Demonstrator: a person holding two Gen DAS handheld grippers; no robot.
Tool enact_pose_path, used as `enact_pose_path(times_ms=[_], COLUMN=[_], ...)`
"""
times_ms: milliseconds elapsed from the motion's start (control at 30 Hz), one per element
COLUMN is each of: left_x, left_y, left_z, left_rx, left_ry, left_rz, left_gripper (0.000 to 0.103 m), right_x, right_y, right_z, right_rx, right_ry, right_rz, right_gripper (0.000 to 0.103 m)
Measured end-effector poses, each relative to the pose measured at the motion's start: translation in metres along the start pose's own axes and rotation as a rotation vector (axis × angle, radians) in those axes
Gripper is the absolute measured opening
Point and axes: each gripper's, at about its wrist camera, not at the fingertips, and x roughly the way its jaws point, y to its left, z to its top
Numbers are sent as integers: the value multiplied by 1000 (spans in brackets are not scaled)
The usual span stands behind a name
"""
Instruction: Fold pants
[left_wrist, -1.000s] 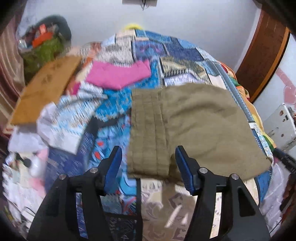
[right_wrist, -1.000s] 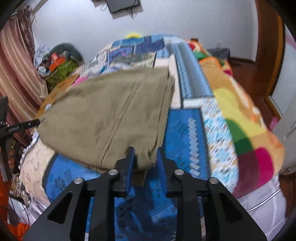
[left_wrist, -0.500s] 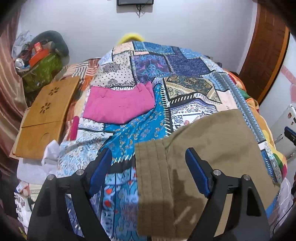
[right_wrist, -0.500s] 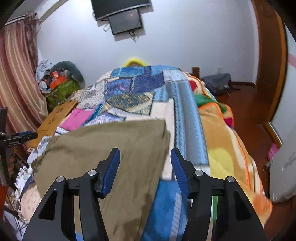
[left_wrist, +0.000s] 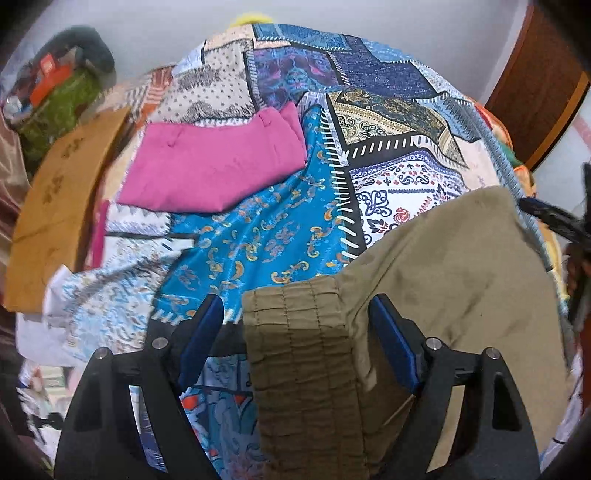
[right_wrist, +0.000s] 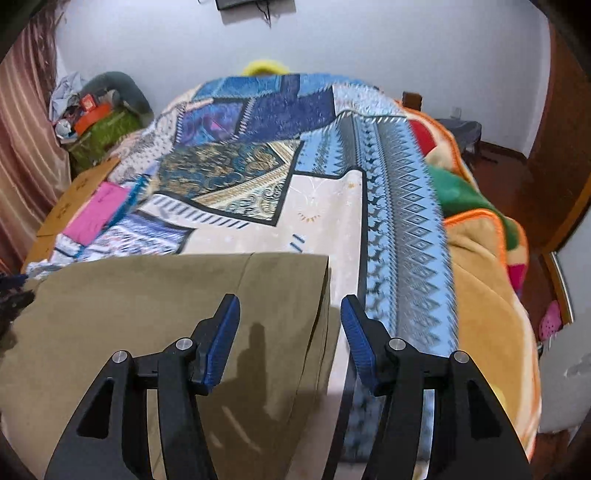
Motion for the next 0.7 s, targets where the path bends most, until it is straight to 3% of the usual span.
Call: enact_pose_path(times_ms=[167, 200, 267, 333, 567, 700], left_x=[2, 2, 2, 4, 7, -19], left_y=[9, 10, 14, 21, 37, 9], left_z=[2, 2, 4, 3, -3, -1], left_rx=[-37, -37, -49, -87, -221, -115], left_ry=[8, 0, -15, -29, 2, -29], left_rz=[-55, -47, -37, -33, -86, -32], left_gripper=[82, 82, 82, 82, 82, 82], right_x=[32, 36, 46, 57, 58, 33], right_y=[-10, -10, -9, -6, -1, 11], right_z=[13, 13, 13, 8, 6, 14], right_rx=[63, 68, 50, 21, -9, -57], right_ry=[33, 38, 64, 85, 91, 86], right_rz=[30, 35, 18, -11, -58, -108], right_gripper=[51, 46, 16, 8, 7, 10])
